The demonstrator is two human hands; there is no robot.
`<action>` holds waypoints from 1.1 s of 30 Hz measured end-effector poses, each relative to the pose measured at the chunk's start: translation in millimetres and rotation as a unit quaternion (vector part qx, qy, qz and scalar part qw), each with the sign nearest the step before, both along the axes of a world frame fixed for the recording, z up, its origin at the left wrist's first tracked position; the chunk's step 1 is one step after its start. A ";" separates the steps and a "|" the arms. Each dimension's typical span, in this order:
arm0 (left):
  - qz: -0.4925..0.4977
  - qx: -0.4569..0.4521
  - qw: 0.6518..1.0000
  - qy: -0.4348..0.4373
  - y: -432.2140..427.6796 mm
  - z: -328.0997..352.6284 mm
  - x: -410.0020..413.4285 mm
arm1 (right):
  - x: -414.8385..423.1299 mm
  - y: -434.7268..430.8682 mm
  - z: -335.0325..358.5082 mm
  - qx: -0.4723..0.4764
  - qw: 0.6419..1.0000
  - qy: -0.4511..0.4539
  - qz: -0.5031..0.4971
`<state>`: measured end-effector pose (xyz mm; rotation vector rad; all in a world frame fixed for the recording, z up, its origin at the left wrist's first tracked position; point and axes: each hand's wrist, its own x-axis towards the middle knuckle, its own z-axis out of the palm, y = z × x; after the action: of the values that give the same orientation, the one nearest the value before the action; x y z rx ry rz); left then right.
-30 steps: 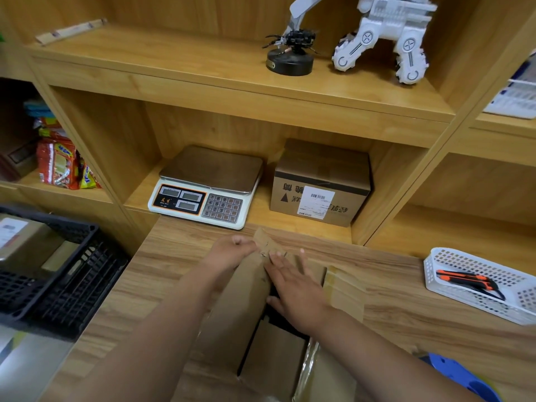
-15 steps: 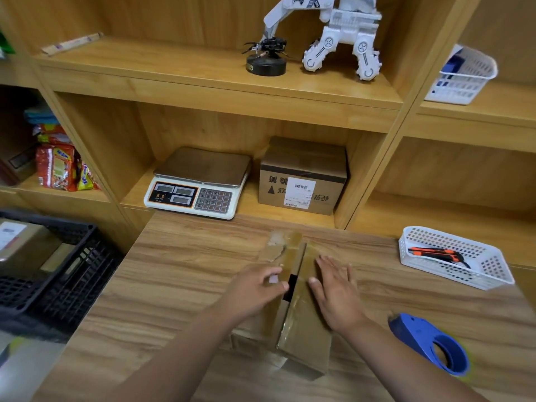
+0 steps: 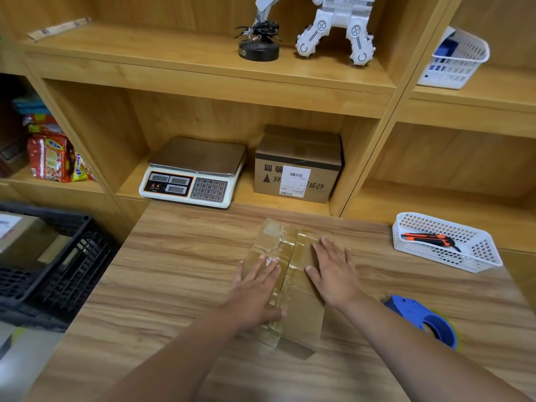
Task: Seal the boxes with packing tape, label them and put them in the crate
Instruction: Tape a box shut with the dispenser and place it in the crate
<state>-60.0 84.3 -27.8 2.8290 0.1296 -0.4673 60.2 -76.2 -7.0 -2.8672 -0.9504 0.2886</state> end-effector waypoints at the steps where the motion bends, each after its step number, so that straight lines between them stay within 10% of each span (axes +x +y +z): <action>1: -0.007 0.003 1.000 -0.001 1.8 -0.4 -0.8 | 2.3 1.4 1.9 -0.008 1.000 0.004 0.001; 13: -0.134 -0.023 0.991 0.006 41.1 -2.3 2.7 | 4.8 1.1 11.2 -0.061 0.990 0.094 -0.084; 25: -0.017 -0.036 0.999 0.017 59.7 -2.9 0.9 | -72.2 -28.6 -7.5 -0.165 0.973 -0.069 -0.147; 33: -0.020 0.028 0.998 -0.053 42.4 -17.2 2.0 | -118.6 -26.3 -37.4 -0.062 0.963 -0.085 -0.247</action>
<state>-58.0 126.7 -44.9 2.9079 0.0672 -0.3267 -58.4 -102.5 -44.5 -3.1529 -0.2106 0.0557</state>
